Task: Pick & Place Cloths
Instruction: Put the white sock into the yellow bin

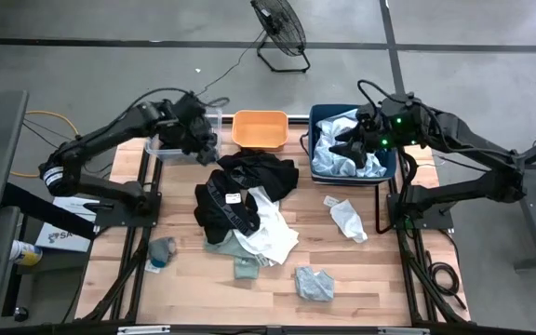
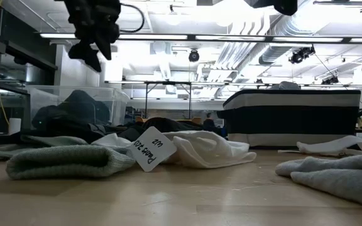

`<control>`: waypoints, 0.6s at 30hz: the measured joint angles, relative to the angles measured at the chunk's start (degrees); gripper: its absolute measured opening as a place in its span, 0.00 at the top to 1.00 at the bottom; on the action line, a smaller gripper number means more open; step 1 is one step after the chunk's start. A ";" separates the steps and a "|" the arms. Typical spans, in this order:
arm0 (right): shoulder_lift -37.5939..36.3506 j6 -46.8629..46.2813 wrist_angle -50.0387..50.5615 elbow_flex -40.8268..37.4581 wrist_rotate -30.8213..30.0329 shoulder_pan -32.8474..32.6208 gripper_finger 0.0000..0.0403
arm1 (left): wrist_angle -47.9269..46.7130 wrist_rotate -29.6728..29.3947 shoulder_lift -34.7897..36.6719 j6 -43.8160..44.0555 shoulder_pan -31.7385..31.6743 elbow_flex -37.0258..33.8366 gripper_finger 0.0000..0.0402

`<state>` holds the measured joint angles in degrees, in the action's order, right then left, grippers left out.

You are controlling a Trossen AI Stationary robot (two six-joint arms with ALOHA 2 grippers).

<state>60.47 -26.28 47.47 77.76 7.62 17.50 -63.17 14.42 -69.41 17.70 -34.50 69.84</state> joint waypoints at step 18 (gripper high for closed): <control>-2.92 -11.31 -4.46 -12.50 -21.35 -27.05 0.38 | 0.07 -10.82 0.00 6.15 19.11 -0.02 0.36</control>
<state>57.54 -37.58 43.00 65.25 -13.73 -9.55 -63.10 3.59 -69.41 23.85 -15.39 69.82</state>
